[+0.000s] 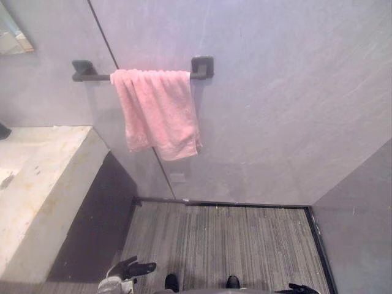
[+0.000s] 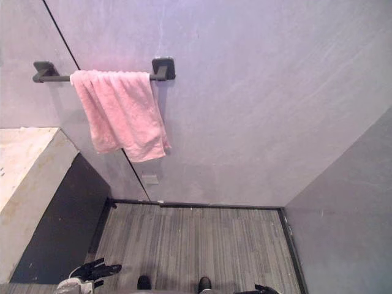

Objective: Organize the bathroom.

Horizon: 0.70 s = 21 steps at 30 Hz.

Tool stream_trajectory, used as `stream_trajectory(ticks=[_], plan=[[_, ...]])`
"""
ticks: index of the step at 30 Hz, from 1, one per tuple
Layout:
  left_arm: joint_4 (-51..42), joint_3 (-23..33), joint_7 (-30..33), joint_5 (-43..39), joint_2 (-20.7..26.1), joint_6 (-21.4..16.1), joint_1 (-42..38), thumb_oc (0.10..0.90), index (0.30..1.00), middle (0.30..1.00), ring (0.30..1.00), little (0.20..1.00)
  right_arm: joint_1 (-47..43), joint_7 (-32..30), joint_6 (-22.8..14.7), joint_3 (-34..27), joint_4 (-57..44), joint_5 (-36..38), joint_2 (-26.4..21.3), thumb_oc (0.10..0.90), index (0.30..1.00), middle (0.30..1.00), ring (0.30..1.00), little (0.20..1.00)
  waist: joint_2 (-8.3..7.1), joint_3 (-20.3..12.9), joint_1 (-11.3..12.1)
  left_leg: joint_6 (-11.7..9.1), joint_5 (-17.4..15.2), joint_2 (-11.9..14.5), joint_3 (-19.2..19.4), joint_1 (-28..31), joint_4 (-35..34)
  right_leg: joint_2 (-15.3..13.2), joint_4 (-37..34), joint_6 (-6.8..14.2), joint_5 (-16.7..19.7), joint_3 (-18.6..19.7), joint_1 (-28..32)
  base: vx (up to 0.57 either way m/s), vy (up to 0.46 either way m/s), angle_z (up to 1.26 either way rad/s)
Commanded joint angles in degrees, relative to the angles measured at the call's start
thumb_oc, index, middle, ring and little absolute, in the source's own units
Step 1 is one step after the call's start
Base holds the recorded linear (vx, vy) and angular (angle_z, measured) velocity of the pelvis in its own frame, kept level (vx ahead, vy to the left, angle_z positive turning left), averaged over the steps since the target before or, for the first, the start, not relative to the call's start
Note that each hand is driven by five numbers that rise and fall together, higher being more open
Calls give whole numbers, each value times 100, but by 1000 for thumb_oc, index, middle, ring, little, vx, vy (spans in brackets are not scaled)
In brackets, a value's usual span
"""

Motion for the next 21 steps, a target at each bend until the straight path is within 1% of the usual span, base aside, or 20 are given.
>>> stream_trajectory(ticks=[1,2,4,7,9,10,12,14,15,16,17,18,19,20,21], plan=[[32,183,191,58,627,-269,-110,800,900,900,900,900,190,121,25,9,169,-101,211,800,900,900,900,900,-149,-75,-57,109,4,39,156,295,-377,-266,62,486,263,556,-343,109,7,1],[79,216,237,49,654,-268,-110,800,900,900,900,900,252,181,-26,22,228,-190,238,800,900,900,900,900,-129,-88,-82,90,-13,79,206,317,-387,-272,80,498,234,561,-358,92,2,-1],[141,284,312,-9,648,-297,-73,800,900,900,900,900,289,195,38,39,285,-280,280,800,900,900,900,900,-119,-93,-99,78,-17,109,241,345,-417,-274,47,504,224,564,-346,70,-2,-14],[187,317,235,51,599,-327,1,800,900,900,900,900,356,97,13,37,384,-363,308,800,900,900,900,900,-113,-105,-95,73,-51,134,304,351,-430,-296,-33,524,240,510,-333,42,-4,-10],[166,315,139,137,580,-374,46,800,900,900,900,900,365,-52,-95,-11,415,-338,302,800,900,900,900,900,-106,-112,-91,76,-73,136,322,337,-430,-308,-33,539,245,493,-362,13,-1,-2],[82,259,3,371,604,-460,74,800,900,900,900,900,365,-315,-217,-87,393,-205,249,800,900,900,900,900,-99,-117,-96,72,-88,147,352,328,-430,-312,-33,558,255,485,-390,0,0,0],[-32,190,-73,585,648,-523,75,800,900,900,900,900,361,-436,-323,-155,360,-173,192,800,900,900,900,900,-94,-121,-105,72,-94,153,378,324,-430,-314,-33,568,268,481,-407,9,-2,-9],[-344,37,-170,755,776,-603,75,800,900,900,900,900,347,-581,-547,-265,223,-329,64,800,900,900,900,900,-77,-124,-116,71,-97,155,417,310,-430,-319,-33,586,297,480,-442,0,3,-14],[-802,-12,-250,722,1009,-440,41,800,900,900,900,900,328,-605,-511,-291,-70,-262,-124,800,900,900,900,900,-62,-121,-108,78,-100,151,422,301,-430,-324,-33,592,306,471,-446,0,1,-8],[-1200,6,-240,784,1202,-373,27,800,900,900,900,900,316,-445,-392,-303,-384,-152,-269,800,900,900,900,900,-57,-120,-95,86,-106,148,409,301,-430,-325,-33,587,306,466,-436,1,-1,-5],[-1200,6,-240,784,1202,-373,27,800,900,900,900,900,316,-445,-392,-303,-384,-152,-269,800,900,900,900,900,-57,-120,-95,86,-106,148,409,301,-430,-325,-33,587,306,466,-436,0,0,0],[-1614,71,-295,756,1466,-234,29,800,900,900,900,900,320,-448,-286,-299,-798,-191,-391,800,900,900,900,900,-64,-124,-81,92,-109,144,402,310,-430,-329,-33,576,303,460,-423,12,-31,0],[-2499,237,-227,857,1921,-90,99,800,900,900,900,900,352,-834,-247,-319,-1823,-42,-694,800,900,900,900,900,-97,-136,-44,92,-112,141,377,325,-430,-337,-33,573,309,437,-394,15,-47,2],[-2904,314,-115,899,2115,-39,162,800,900,900,900,900,369,-865,-190,-379,-2294,113,-827,800,900,900,900,900,-117,-135,-32,90,-115,141,357,335,-430,-339,-33,574,307,424,-375,19,-62,4],[-3333,421,51,942,2323,44,231,800,900,900,900,900,384,-938,-33,-466,-2973,242,-979,800,900,900,900,900,-143,-130,-23,89,-128,143,339,357,-430,-340,-33,573,296,409,-345,14,-63,6]])
